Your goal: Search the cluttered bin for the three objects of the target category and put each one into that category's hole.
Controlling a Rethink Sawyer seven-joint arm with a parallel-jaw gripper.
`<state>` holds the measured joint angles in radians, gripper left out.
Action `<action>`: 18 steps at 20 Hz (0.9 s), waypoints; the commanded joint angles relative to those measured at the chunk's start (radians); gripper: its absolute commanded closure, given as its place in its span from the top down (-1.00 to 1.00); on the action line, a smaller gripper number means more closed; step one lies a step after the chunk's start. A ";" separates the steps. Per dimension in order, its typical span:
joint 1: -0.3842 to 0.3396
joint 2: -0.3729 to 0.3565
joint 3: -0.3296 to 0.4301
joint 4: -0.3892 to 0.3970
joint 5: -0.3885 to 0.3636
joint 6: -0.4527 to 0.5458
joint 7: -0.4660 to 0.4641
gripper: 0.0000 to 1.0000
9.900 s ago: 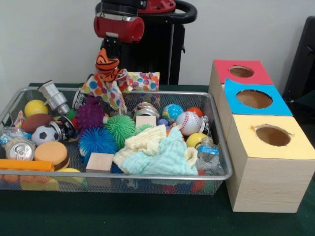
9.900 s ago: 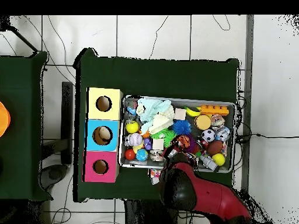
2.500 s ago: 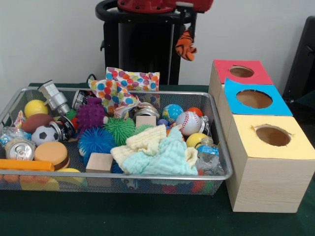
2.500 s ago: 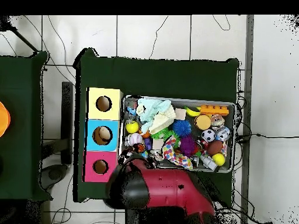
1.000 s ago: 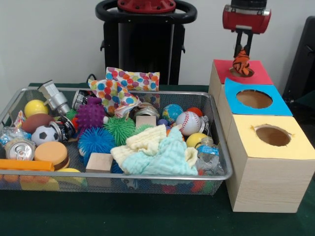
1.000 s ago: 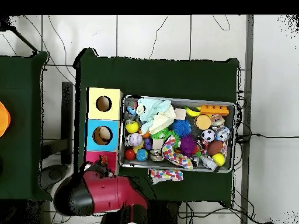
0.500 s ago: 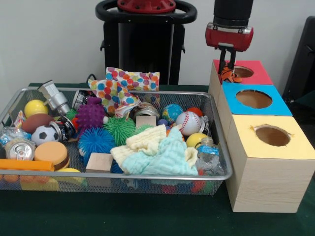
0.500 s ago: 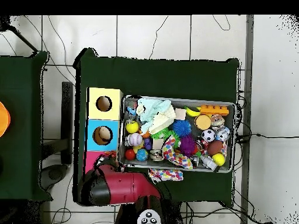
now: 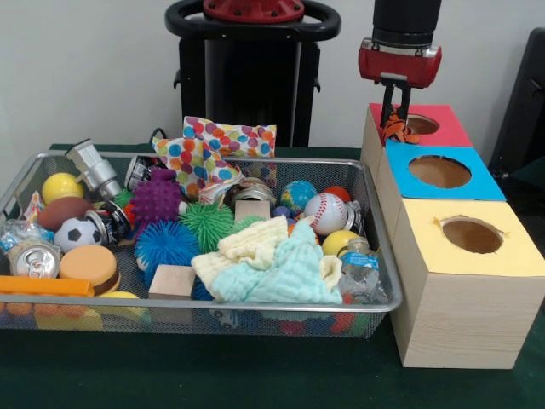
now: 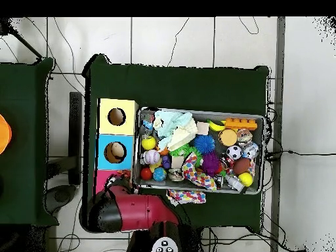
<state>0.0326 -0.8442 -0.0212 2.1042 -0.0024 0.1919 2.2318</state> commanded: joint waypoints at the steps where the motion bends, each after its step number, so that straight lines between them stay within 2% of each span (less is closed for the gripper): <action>1: -0.003 0.058 0.030 0.018 0.052 -0.006 0.168 -1.00; 6: -0.028 0.031 0.064 0.089 0.039 -0.024 0.158 -1.00; 9: -0.021 0.006 0.058 0.110 0.043 -0.017 0.165 -1.00; 15: -0.051 -0.015 0.081 0.139 0.047 -0.019 0.155 -1.00; 18: -0.051 -0.059 0.081 0.186 0.044 -0.018 0.158 -1.00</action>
<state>0.0162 -0.8869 -0.0203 2.1789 0.0019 0.1906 2.2321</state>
